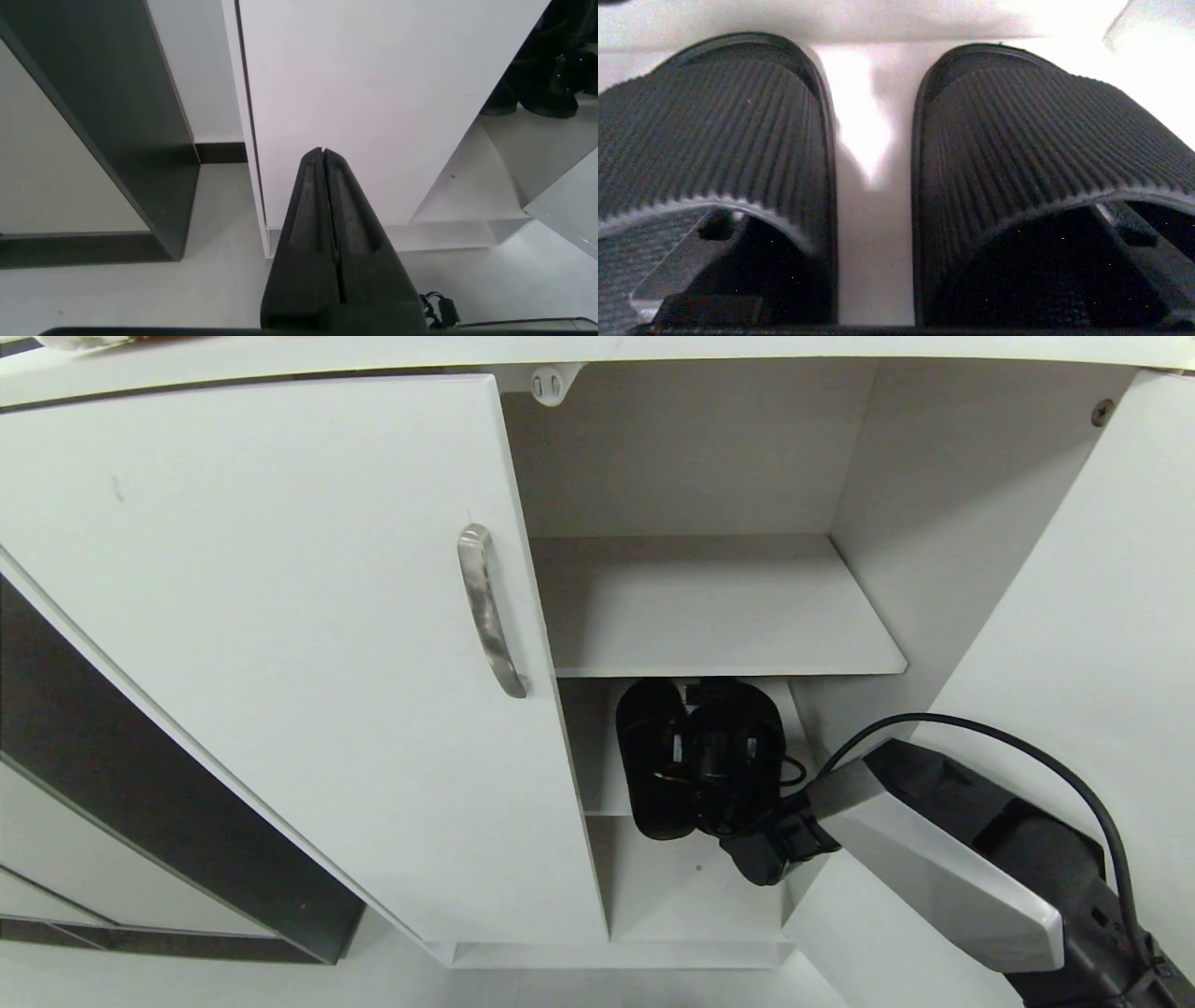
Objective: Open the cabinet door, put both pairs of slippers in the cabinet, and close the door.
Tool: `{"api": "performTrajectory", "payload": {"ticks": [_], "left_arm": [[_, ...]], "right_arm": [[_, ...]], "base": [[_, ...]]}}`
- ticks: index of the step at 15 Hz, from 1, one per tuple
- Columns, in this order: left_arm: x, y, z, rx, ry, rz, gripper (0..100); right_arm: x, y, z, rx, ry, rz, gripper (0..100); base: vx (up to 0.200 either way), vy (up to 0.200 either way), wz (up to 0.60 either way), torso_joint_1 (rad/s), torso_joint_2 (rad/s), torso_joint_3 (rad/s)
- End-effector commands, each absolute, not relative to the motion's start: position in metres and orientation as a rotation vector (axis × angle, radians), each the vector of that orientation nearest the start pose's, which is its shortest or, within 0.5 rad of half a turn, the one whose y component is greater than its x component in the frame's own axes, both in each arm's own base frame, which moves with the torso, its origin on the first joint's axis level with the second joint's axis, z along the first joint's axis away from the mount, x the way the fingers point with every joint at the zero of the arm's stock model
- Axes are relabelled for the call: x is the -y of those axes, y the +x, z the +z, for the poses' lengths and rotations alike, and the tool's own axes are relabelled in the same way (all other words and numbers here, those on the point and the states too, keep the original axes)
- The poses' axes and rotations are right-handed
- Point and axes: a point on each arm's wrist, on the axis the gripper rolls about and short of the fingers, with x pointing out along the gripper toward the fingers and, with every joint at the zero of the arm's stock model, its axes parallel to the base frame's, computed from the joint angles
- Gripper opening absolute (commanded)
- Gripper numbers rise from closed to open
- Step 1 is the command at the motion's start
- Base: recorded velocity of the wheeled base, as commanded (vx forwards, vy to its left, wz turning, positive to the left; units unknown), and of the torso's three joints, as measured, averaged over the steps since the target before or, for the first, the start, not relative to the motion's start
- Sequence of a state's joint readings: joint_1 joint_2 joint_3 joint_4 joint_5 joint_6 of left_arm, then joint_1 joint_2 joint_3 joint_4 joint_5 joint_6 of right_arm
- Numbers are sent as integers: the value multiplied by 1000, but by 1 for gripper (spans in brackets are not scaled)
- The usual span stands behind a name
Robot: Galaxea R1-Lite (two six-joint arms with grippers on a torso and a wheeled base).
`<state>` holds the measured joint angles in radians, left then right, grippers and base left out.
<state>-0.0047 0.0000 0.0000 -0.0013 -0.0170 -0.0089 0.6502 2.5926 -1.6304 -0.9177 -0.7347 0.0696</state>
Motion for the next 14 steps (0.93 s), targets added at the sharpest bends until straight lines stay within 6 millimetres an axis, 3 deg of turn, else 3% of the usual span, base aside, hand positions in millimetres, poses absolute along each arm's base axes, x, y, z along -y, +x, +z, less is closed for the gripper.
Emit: {"api": "performTrajectory", "payload": {"ticks": [1, 7, 9, 13, 14], "left_arm": [[0, -23, 76, 0, -9, -21, 0], [0, -23, 76, 0, -9, -20, 0], [0, -23, 76, 0, -9, -21, 0], [0, -23, 76, 0, -8, -21, 0], [0, -23, 76, 0, -8, -21, 0]], "right_arm": [[-300, 401, 63, -27, 43, -67, 100], [-297, 346, 89, 1, 58, 3, 100], [-296, 337, 87, -4, 51, 12, 100], [-282, 295, 85, -30, 26, 57, 100], [-278, 281, 87, -34, 22, 77, 0]], "base": [[0, 0, 0, 0, 0, 0], [0, 0, 0, 0, 0, 0], [0, 0, 0, 0, 0, 0], [0, 0, 0, 0, 0, 0], [0, 0, 0, 0, 0, 0]]}}
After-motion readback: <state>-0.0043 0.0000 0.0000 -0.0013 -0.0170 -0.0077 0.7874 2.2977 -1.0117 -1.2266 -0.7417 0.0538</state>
